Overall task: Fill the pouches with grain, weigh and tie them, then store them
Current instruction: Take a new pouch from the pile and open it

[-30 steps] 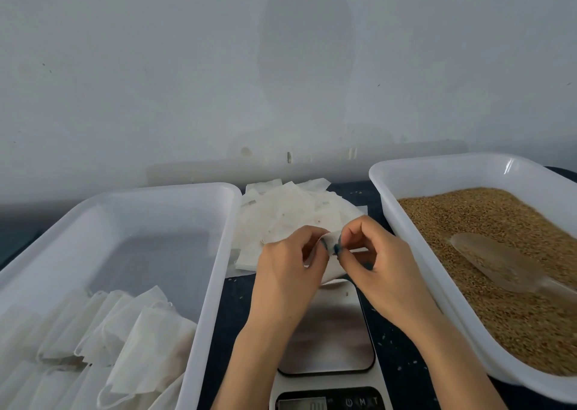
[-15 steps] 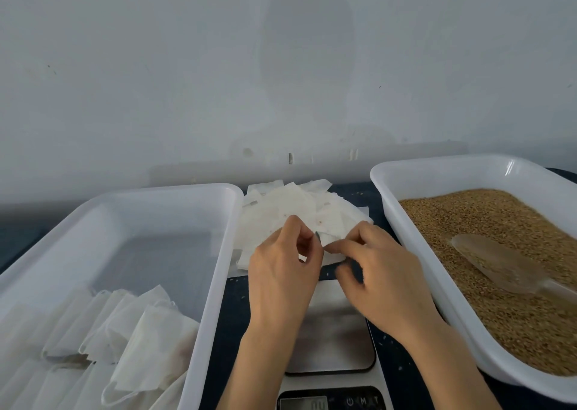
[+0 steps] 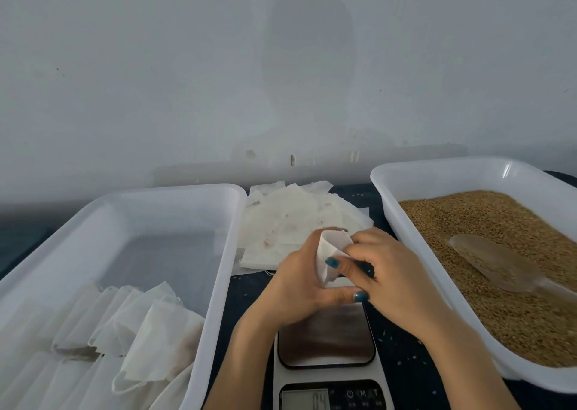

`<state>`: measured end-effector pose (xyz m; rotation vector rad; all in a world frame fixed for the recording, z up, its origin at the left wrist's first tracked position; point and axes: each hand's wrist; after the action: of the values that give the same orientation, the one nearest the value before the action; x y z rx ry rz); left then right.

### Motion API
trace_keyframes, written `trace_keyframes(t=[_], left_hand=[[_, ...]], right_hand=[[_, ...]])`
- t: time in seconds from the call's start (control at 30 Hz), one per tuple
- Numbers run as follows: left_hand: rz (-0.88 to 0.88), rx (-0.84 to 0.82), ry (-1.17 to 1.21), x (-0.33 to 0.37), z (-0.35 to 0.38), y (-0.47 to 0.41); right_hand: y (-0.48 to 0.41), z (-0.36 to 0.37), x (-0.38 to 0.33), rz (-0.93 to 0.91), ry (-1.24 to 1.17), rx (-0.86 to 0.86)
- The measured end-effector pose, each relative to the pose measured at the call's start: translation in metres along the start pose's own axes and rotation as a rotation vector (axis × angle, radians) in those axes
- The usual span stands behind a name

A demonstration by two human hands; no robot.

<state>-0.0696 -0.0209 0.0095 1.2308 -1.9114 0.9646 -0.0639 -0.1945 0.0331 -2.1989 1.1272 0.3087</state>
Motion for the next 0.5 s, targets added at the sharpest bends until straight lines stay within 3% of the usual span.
trace_keyframes(t=[0.33, 0.4, 0.5], left_hand=[[-0.083, -0.022, -0.039, -0.003, 0.000, 0.000], [-0.094, 0.020, -0.054, -0.008, 0.000, -0.001], [-0.089, 0.084, -0.034, -0.009, 0.001, -0.002]], right_hand=[[0.038, -0.048, -0.010, 0.053, 0.089, -0.092], [0.049, -0.076, 0.006, 0.115, 0.147, -0.066], [0.070, -0.126, 0.075, 0.351, 0.364, 0.008]])
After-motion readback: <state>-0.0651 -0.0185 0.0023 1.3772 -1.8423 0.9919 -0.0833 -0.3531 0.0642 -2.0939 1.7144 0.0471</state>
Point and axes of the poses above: each hand's wrist, its own y-axis away from the middle knuckle, its own z-axis out of the palm, x = y × z
